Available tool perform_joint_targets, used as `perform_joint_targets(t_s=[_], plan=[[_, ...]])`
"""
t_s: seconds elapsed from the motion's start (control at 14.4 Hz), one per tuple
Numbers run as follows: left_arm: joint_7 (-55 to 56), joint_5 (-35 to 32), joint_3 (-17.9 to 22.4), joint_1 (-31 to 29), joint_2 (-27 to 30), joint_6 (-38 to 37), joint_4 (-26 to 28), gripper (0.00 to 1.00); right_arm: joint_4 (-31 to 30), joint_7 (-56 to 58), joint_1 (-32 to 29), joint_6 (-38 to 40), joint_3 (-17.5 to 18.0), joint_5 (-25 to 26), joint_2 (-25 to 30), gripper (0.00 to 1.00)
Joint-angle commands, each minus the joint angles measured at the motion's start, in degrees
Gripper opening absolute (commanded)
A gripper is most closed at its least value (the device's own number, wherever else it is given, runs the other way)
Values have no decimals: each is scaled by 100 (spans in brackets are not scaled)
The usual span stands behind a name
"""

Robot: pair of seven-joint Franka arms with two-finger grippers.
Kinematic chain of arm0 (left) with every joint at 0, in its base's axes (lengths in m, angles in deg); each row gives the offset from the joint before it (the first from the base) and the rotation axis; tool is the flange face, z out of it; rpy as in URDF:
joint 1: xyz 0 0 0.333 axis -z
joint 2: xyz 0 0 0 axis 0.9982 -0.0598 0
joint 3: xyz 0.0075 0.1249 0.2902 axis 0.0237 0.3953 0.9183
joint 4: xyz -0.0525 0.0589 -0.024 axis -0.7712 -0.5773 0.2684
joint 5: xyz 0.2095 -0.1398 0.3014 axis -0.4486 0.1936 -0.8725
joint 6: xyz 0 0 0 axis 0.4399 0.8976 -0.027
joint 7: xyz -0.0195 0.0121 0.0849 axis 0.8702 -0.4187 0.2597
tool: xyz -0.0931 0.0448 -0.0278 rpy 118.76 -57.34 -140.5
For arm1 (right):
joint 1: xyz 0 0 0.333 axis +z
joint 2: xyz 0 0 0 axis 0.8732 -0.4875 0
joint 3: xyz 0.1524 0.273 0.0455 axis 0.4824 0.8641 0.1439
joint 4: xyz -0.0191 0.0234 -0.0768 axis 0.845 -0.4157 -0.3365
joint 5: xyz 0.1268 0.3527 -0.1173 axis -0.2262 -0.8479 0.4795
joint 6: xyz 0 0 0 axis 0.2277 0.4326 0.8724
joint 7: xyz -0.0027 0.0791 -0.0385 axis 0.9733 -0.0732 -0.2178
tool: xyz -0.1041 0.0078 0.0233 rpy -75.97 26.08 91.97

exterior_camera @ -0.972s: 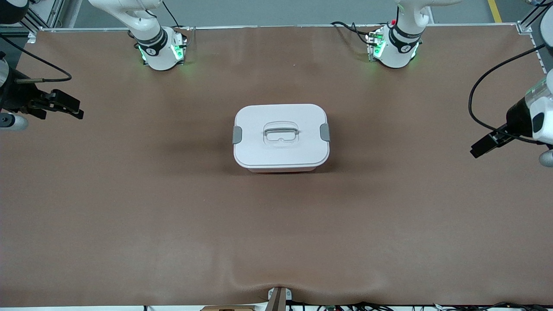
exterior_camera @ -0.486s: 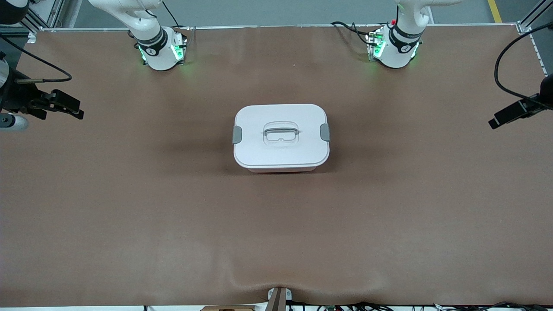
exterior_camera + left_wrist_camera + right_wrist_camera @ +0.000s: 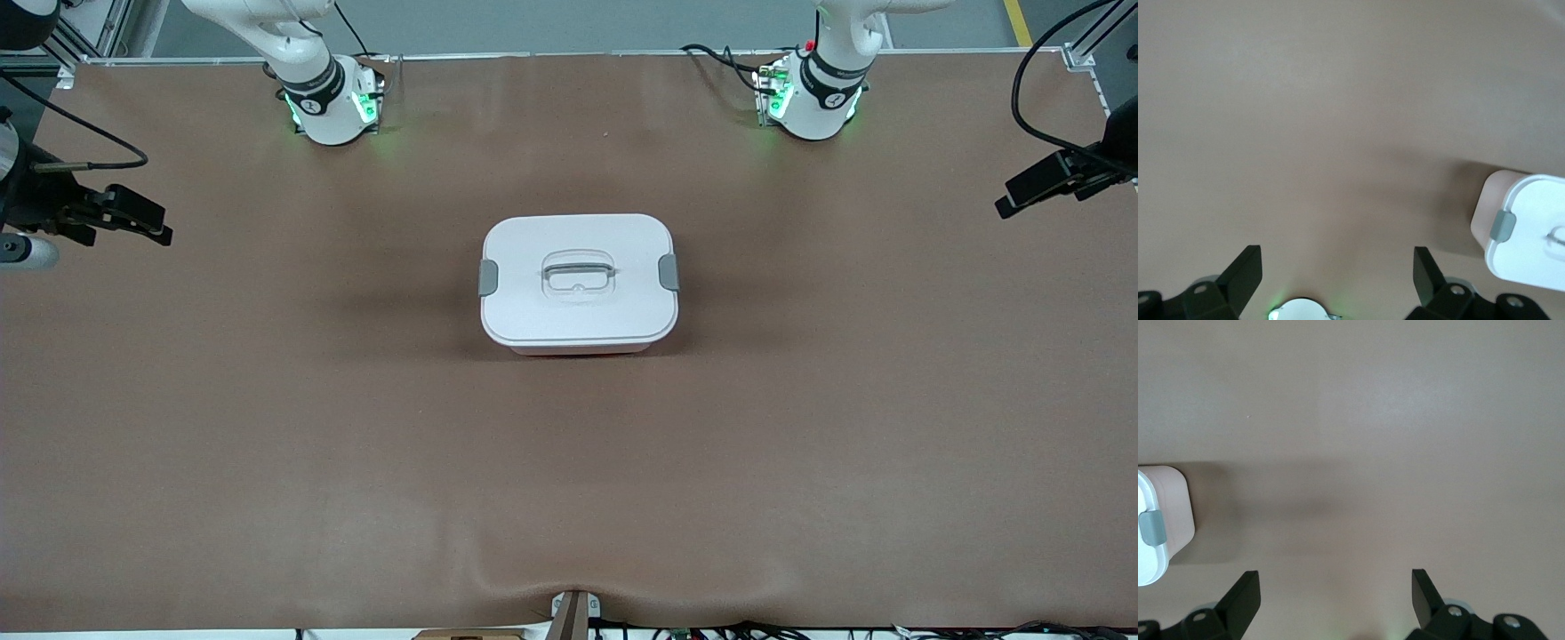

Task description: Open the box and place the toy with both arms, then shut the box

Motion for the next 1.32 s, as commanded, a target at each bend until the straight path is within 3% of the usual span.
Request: perform_joint_targets(t_s=[0.0,1.25], plan=[[-499,-87,127,67,137,8,158,100,104,-15,30,27,-21,-98,-45,100],[-650,-149,83,93,111,8,211,100,262,-15,22,35,-21,-81,-124,100]])
